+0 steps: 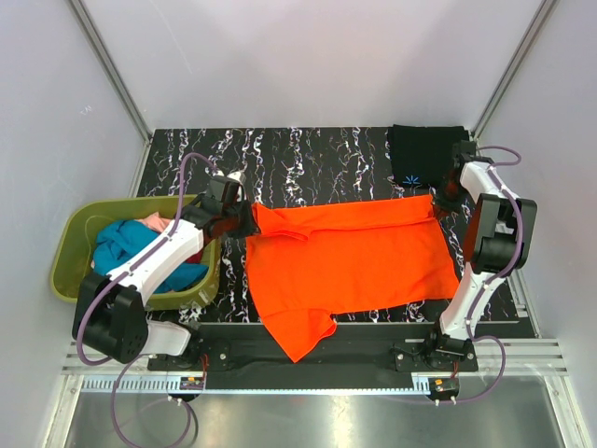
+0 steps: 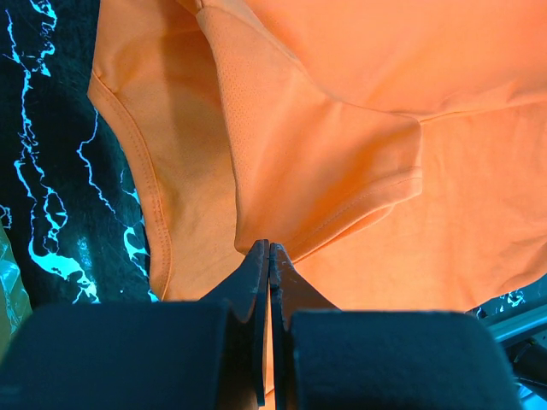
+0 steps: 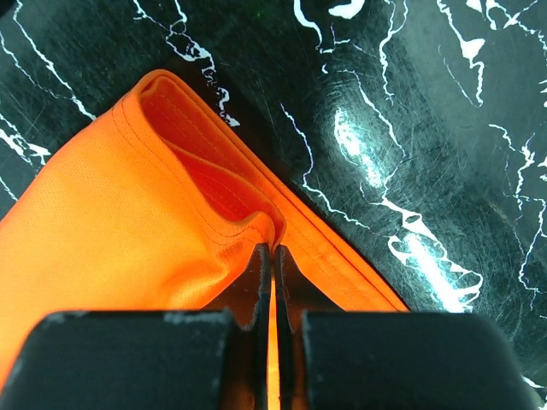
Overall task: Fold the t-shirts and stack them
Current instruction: Fold the tshirt
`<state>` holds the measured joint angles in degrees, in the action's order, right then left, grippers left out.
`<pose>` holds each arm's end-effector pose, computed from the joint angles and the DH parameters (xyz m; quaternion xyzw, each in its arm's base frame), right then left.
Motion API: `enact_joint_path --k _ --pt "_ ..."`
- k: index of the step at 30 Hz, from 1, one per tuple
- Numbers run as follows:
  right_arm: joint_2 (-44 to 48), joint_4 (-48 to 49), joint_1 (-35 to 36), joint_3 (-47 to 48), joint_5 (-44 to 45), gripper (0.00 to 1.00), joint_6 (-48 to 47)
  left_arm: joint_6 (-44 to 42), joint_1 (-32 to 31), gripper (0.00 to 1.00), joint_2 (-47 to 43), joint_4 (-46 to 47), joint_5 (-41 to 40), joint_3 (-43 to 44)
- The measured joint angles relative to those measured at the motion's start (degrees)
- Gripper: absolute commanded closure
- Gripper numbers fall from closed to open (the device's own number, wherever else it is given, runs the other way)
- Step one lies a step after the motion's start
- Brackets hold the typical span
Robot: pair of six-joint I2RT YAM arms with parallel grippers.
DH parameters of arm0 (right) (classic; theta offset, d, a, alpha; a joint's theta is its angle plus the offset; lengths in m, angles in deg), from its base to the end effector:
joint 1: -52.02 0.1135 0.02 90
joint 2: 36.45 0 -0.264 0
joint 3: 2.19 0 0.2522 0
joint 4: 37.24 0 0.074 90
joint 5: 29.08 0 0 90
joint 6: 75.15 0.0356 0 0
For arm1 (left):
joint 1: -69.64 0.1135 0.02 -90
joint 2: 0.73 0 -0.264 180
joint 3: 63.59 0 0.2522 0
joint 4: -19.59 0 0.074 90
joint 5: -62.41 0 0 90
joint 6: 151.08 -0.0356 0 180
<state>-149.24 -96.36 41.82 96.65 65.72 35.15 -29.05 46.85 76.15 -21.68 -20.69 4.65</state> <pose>0.3921 -0.0736 0.1914 0.2659 0.9518 -0.0283 0.1502 0.2563 -0.1123 0.2491 -0.0550 0.9363 -0.2077 0.2777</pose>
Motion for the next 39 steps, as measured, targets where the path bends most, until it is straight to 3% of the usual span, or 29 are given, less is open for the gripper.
enact_joint_path --k 20,22,24,25,28,29,31,36,39 --pt "-3.5 -1.2 0.0 0.0 0.2 0.93 0.3 1.1 0.0 1.0 1.3 0.0 0.6 -3.7" --pt "-3.7 -1.3 0.0 0.0 0.2 0.89 0.4 1.1 0.0 0.74 1.6 -0.1 0.6 -4.1" --pt "-3.8 -1.4 0.0 0.0 0.2 0.85 0.5 1.0 -0.2 0.55 2.0 -0.4 0.4 -4.1" --pt "-3.8 -1.5 0.0 0.0 0.2 0.8 0.5 1.1 -0.2 0.33 2.0 -0.7 0.1 -4.1" --pt "-3.8 -2.0 0.0 0.0 0.1 0.73 0.6 0.7 -0.4 0.14 1.9 -2.8 -1.1 -3.8" --pt "-3.8 -2.4 0.0 0.0 0.1 0.73 0.6 0.5 -0.4 0.12 1.7 -3.8 -1.6 -3.5" --pt "-3.8 -3.0 0.0 0.3 0.1 0.69 0.6 0.5 -0.7 0.1 1.5 -6.6 -2.1 -1.8" --pt "-3.7 -4.4 0.0 1.6 0.1 0.55 0.6 0.4 0.9 0.28 4.0 -13.0 -3.3 9.0" --pt "-3.0 -5.0 0.0 1.9 0.1 0.52 1.0 0.0 3.0 0.38 12.2 -12.9 -4.2 21.2"
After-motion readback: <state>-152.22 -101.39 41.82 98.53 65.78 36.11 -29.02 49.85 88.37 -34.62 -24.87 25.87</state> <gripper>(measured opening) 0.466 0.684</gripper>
